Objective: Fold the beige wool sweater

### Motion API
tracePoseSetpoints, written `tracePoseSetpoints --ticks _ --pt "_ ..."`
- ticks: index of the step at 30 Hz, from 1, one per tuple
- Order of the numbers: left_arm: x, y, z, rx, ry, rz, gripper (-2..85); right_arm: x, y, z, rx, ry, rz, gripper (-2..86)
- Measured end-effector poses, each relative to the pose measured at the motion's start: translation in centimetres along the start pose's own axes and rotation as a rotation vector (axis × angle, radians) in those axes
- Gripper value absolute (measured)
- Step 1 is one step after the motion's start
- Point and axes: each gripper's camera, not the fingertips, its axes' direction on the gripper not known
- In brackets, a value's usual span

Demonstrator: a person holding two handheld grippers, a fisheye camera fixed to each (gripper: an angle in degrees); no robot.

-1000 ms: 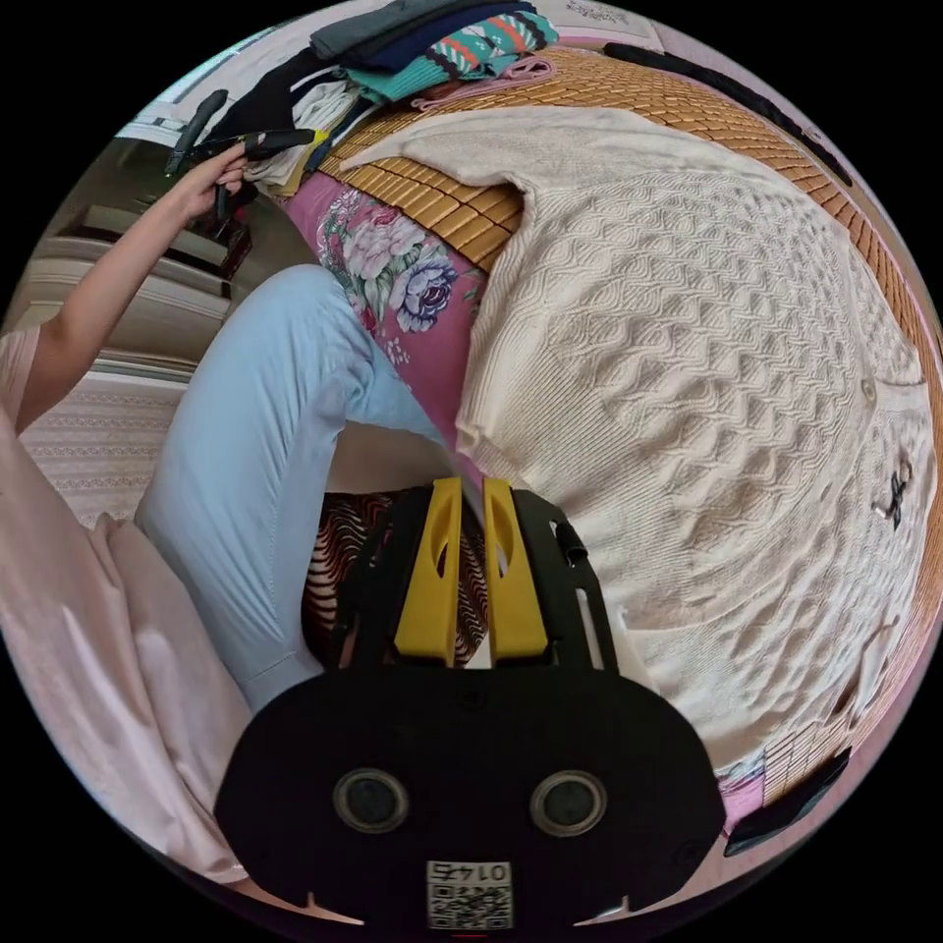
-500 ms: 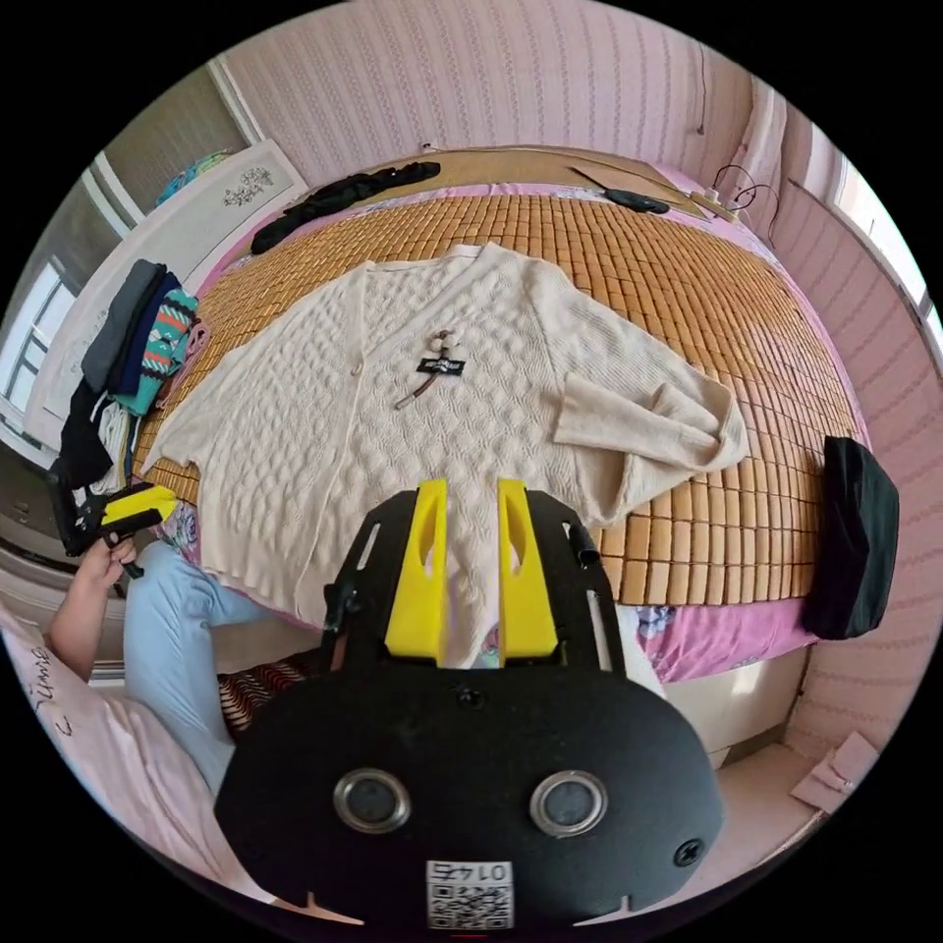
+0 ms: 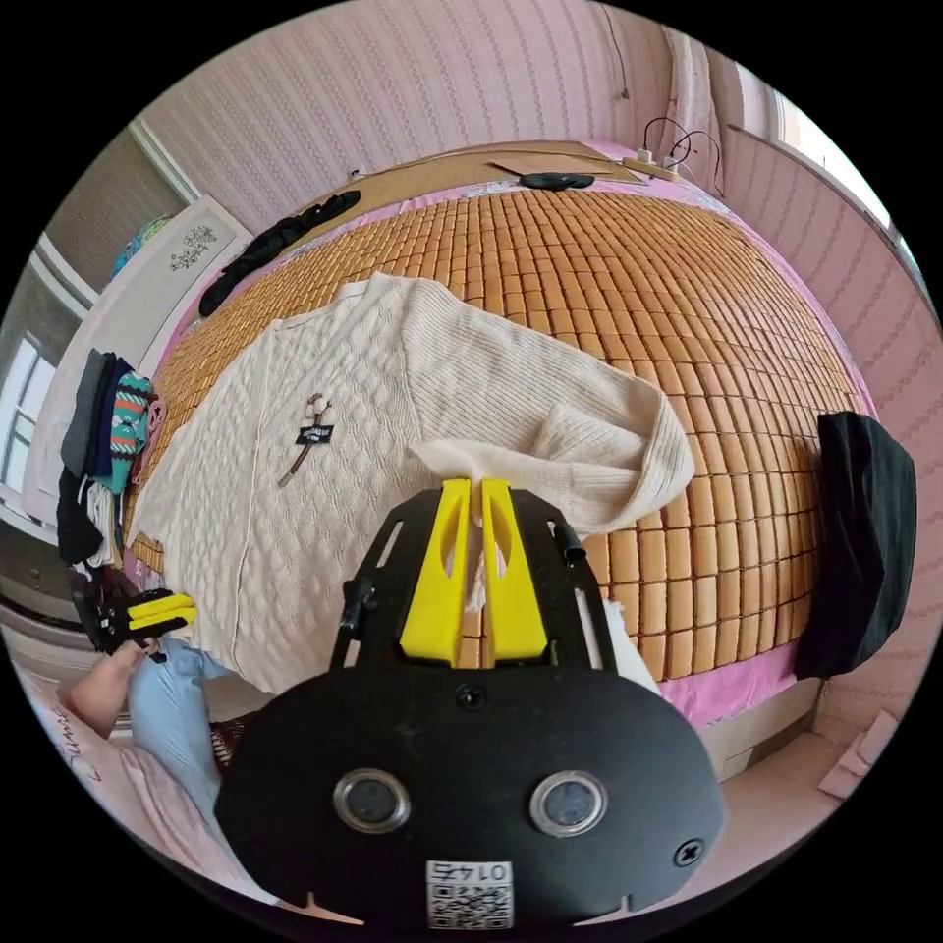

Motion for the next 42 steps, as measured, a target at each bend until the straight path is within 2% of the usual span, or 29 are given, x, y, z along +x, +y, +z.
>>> tracePoseSetpoints --ticks 2,4,7,8,11,13,15,20,22,23,26,28,30,31,32,34,38,40,42 --pt "-0.1 -0.2 0.2 0.001 0.014 -0.012 3.7 -0.2 0.9 -3.0 0.018 0.142 -0.177 1.7" --pt "-0.1 -0.4 0.5 0.002 0.020 -0.014 3.8 0.4 1.9 -5.4 -0.085 0.444 -0.411 1.8" --pt "0.1 -0.7 0.9 -0.001 0.014 -0.004 3.7 5.0 1.7 -7.5 -0.239 0.749 -0.387 2.7" --pt "0.2 -0.9 1.0 -0.004 0.015 -0.009 3.7 6.1 1.5 -8.1 -0.252 0.769 -0.344 2.9" --pt "0.3 -1.4 1.3 -0.014 0.019 -0.024 3.5 10.2 0.8 -11.1 -0.191 0.680 -0.089 6.8" --pt "0.5 -1.5 1.4 -0.013 0.012 -0.025 2.9 10.8 1.3 -12.8 -0.020 0.553 0.060 9.8" --pt "1.0 -1.6 1.4 -0.006 -0.012 -0.022 1.6 10.3 2.3 -12.6 0.060 0.421 0.115 10.3" --pt "2.2 -1.4 0.9 0.004 0.026 -0.014 2.6 5.2 6.3 -7.5 0.022 -0.010 0.077 10.2" --pt "2.9 -1.5 0.9 -0.001 0.045 -0.001 3.5 1.3 8.6 -4.2 -0.092 -0.238 0.021 10.3" --pt "3.7 -1.7 1.0 -0.002 0.055 0.023 3.9 0.2 9.1 -3.5 -0.123 -0.268 0.002 10.4" --pt "6.1 -2.7 1.5 0.001 0.051 0.106 5.2 -5.2 11.0 -1.1 -0.266 -0.182 -0.152 11.4" --pt "7.3 -3.5 2.4 -0.016 0.053 0.133 6.2 -8.2 11.8 0.0 -0.323 0.002 -0.269 11.6" --pt "8.5 -4.7 3.5 -0.019 0.076 0.157 6.9 -8.5 12.1 1.2 -0.365 0.064 -0.274 8.5" --pt "8.7 -4.9 3.7 -0.014 0.080 0.160 6.9 -8.3 12.1 2.2 -0.421 0.045 -0.264 4.5" --pt "9.0 -5.3 4.4 -0.015 0.073 0.162 6.4 -8.1 12.2 2.6 -0.445 0.024 -0.259 4.1" --pt "9.1 -5.8 6.1 -0.086 0.050 0.163 3.8 -7.2 12.0 2.2 -0.430 -0.003 -0.220 3.4" --pt "8.7 -5.9 6.0 -0.051 0.058 0.159 -0.3 -6.5 11.7 0.9 -0.447 0.022 -0.168 6.1" --pt "8.5 -5.7 5.6 -0.042 0.066 0.138 -0.7 -9.3 11.3 -1.2 -0.344 0.062 -0.260 6.6" --pt "8.0 -5.3 4.1 0.011 0.089 0.107 -0.9 -12.8 11.4 -2.2 -0.262 -0.033 -0.364 6.1"
